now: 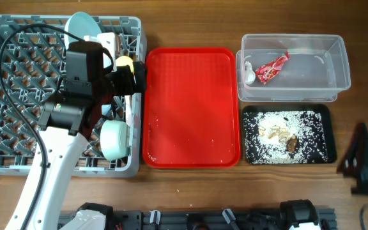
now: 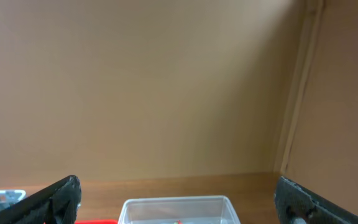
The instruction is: Sort waste into correct bins and load items into the dishwasher rack
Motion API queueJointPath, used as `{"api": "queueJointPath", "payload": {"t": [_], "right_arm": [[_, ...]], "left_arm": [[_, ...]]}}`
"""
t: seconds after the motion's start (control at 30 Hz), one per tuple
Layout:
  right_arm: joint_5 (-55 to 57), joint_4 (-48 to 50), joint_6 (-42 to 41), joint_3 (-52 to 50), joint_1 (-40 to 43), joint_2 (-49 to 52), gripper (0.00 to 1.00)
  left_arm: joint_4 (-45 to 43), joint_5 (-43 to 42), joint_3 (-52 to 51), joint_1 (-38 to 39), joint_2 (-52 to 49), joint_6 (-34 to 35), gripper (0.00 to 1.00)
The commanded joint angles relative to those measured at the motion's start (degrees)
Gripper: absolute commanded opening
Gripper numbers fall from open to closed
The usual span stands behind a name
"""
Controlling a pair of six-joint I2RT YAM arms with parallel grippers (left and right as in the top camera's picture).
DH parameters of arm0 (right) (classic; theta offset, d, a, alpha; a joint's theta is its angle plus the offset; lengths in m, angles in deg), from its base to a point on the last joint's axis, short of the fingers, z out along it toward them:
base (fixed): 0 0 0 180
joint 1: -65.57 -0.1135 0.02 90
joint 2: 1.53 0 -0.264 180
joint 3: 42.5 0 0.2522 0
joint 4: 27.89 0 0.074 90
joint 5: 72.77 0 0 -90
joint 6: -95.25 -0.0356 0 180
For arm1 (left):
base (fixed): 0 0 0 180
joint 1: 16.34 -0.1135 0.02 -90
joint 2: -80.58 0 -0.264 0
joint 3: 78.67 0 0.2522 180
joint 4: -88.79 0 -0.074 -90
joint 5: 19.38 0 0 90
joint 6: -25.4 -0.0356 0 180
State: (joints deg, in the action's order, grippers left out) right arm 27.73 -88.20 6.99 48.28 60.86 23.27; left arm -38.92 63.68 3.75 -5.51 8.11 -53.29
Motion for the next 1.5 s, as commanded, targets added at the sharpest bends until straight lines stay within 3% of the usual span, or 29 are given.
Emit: {"api": "queueJointPath", "payload": {"t": [0.0,0.17,0.23,0.33,0.4,0.53,0.63,0.77,0.87,1.47], "right_arm": [[0.28,-2.34,0.13,-1.42,0.13,-7.34,1.00],[-0.33,2.71,-6.54,-17.05,0.13,-18.91,1.00],[-1.40,11.37,-11.15,-26.97,0.13,-22.56,1.00],[-9.22,39.23,-17.99,-48.11,0.20,-24.22,1.00],[-10.62,52.13,-22.95,-57.88,0.20,-24.28,1.00],[-10.56,65.42,-30.58,-74.23,0.20,-24.61,1.00],[-10.47,61.02,-28.30,-76.72,0.20,-24.61,1.00],[-10.03,48.57,-17.40,-76.72,0.20,-24.61,1.00],[-10.56,46.86,-10.75,-76.72,0.17,-24.63,1.00],[-10.60,46.88,-11.13,-76.72,0.17,-24.59,1.00]], "left_arm": [[-0.17,-0.68,0.57,0.26,0.04,-0.13,1.00],[-0.17,-0.68,0.57,0.26,0.04,-0.13,1.00],[-0.17,-0.68,0.57,0.26,0.04,-0.13,1.00],[-0.17,-0.68,0.57,0.26,0.04,-0.13,1.00],[-0.20,-0.68,0.57,0.26,0.04,-0.13,1.00],[-0.17,-0.68,0.57,0.26,0.04,-0.13,1.00],[-0.20,-0.68,0.57,0.26,0.04,-0.13,1.00],[-0.17,-0.68,0.57,0.26,0.04,-0.13,1.00],[-0.17,-0.68,0.57,0.26,0.04,-0.13,1.00],[-0.17,-0.68,0.57,0.26,0.04,-0.13,1.00]]}}
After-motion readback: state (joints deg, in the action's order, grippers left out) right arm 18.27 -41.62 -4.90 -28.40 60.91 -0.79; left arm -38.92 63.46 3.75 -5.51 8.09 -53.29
